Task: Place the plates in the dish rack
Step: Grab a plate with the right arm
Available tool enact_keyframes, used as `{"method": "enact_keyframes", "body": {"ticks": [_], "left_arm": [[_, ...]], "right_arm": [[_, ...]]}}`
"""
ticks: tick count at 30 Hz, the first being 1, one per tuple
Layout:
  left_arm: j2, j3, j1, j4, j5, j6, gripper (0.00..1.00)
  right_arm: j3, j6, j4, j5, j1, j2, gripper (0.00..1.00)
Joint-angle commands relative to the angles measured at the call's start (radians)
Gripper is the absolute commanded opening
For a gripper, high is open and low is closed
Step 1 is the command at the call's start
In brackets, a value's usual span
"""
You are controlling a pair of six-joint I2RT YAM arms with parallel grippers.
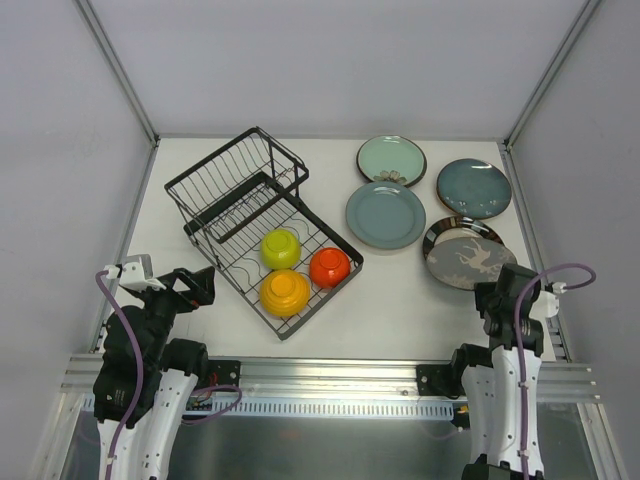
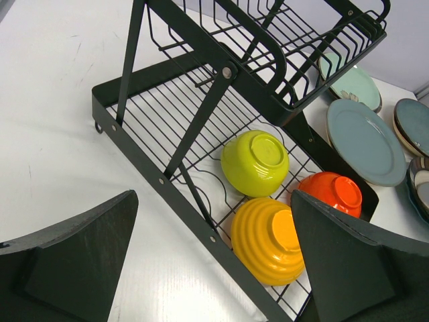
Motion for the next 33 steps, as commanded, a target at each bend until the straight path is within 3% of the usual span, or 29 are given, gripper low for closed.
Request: {"method": "enact_keyframes", "body": {"ticks": [1,11,21,28,33], "left_arm": [[-0.160,-0.006,-0.012,0.012,-0.004,-0.017,0.99],[-0.148,-0.006,-0.013,0.012,-0.001,-0.017,0.99],[-0.127,0.015,-0.016,0.045,0.081,0.027,0.99],[0.060,0.204,-0.015,0.058,0.366,0.201,0.99],[0.328,0.374,-0.015,0.057,0.685,0.213,0.99]], "right_arm": [[0.109,-0.064,-0.011,0.006,-0.004,-0.015,0.00],[0.288,-0.204,-0.063,-0.017,-0.004,-0.006,0.01],[0.448,-0.385,-0.046,-0.191,-0.002,0.086,0.01],[0.534,-0.477,0.009,-0.390,0.006,0.179,0.00],[0.595,-0.522,0.037,-0.517,0.018,0.270,0.01]]}}
